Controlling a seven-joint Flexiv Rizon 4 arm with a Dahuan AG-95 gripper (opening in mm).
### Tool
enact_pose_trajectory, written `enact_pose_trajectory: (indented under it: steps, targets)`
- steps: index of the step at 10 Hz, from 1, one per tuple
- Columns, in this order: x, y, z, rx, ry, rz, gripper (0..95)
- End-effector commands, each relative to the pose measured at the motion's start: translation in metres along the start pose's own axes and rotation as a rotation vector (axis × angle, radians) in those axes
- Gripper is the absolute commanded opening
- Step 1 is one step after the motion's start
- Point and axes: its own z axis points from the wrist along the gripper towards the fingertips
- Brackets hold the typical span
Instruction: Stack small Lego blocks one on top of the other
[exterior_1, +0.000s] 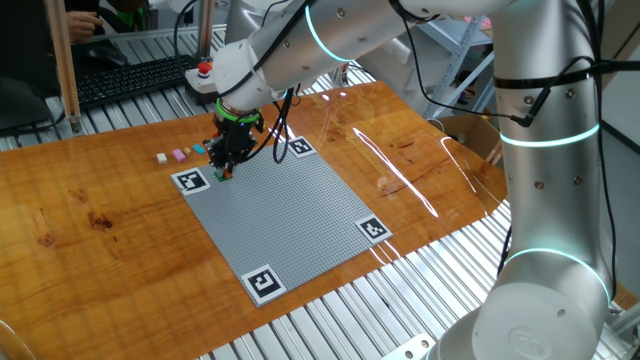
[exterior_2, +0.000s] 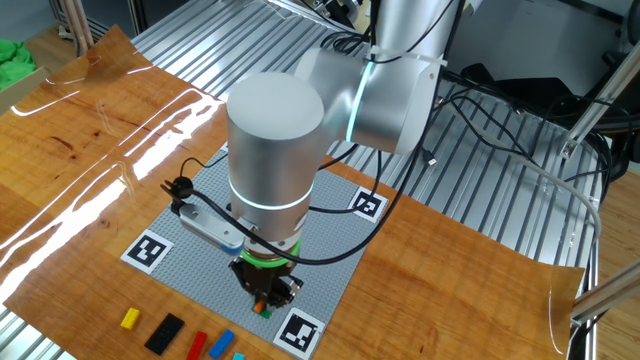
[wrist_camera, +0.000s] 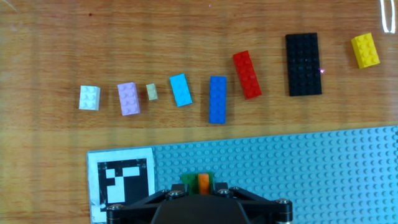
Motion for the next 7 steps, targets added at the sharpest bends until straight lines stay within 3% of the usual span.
enact_pose_trajectory:
  steps: [1, 5, 6, 7]
  targets:
    - [0.000, 0.000, -0.002, 0.006, -0.001, -0.001, 19.0]
    - [-0.001, 0.000, -0.009, 0.017, 0.004, -0.005, 19.0]
    - [-0.002, -0.001, -0.011, 0.011, 0.015, -0.008, 0.0]
    - [-0.003, -0.002, -0.013, 0.010, 0.018, -0.013, 0.0]
